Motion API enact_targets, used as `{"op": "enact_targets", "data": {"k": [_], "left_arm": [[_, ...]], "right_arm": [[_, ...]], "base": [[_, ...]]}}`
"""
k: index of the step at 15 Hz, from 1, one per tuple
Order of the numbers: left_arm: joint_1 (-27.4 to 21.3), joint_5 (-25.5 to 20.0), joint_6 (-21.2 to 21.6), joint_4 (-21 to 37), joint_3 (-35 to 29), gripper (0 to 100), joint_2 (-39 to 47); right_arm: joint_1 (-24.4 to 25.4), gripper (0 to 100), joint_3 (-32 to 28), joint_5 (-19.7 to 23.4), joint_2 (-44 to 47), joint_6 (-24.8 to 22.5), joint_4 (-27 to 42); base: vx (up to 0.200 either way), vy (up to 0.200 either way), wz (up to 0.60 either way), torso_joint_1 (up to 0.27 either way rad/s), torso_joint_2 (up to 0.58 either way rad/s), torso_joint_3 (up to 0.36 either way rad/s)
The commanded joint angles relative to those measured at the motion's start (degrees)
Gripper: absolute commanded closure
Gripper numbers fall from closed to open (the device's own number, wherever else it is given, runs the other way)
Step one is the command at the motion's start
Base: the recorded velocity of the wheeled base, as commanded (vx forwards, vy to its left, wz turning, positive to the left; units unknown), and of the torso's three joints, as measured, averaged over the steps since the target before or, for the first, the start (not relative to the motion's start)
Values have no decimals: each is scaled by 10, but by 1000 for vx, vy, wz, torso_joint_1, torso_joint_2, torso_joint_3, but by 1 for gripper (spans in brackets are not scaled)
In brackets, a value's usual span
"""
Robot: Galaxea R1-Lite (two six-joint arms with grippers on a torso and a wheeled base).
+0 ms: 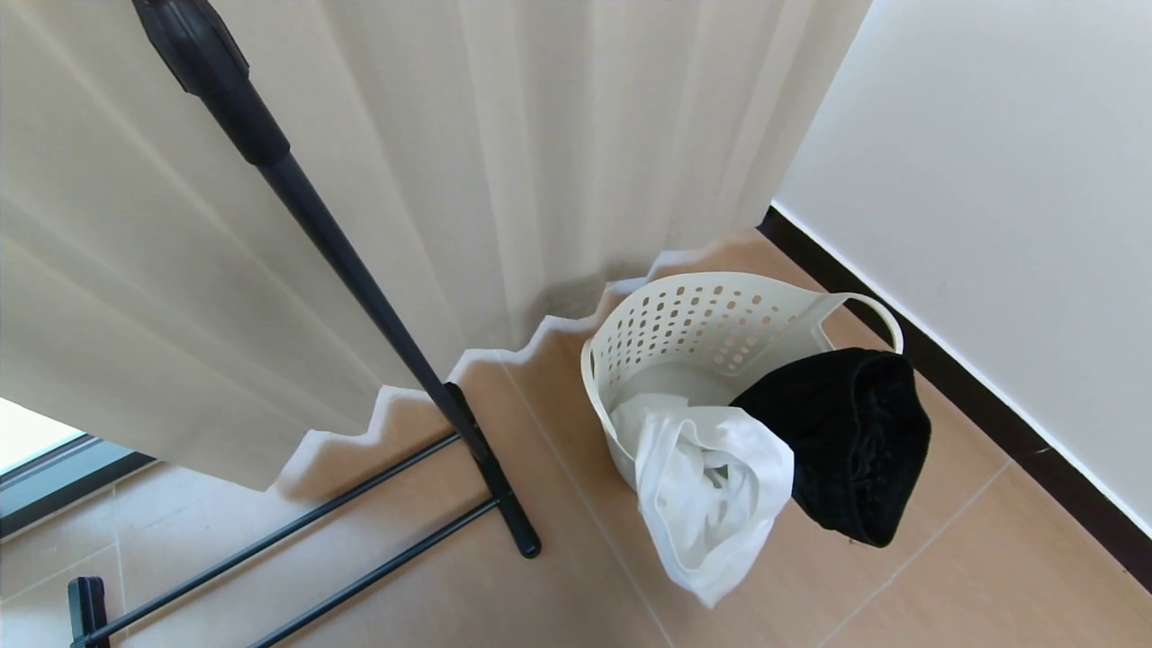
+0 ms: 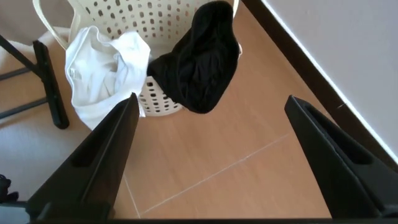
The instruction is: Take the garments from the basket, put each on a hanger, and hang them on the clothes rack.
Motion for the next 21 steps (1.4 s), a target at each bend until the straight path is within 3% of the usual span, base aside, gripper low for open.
{"op": "enact_targets", "data": {"k": [1,2,4,7,9,14,21], "left_arm": [[0,0,2,0,0,0,0],[0,0,1,0,0,0,0],[0,0,2,0,0,0,0],[0,0,1,0,0,0,0],[0,0,1,-1,0,0,0],[0,0,1,0,0,0,0],[0,0,1,-1,0,0,0]], "right_arm": [[10,0,-32,17,164,-43,-10],[16,0,-57,25,216,-43,-20],[61,0,-181,36,399,-52,-23],[229,0,-355,8,618,-87,31],[295,0,-462,-36,766,-120,76],[309,0,-591,-117,980,-277,79],[309,0,-660,-169,1075,-283,76]], "base": [[0,0,0,2,7,-51],[0,0,0,0,0,0],[0,0,0,0,0,0],[0,0,0,0,0,0],[0,0,0,0,0,0],[0,0,0,0,0,0],[0,0,0,0,0,0]]}}
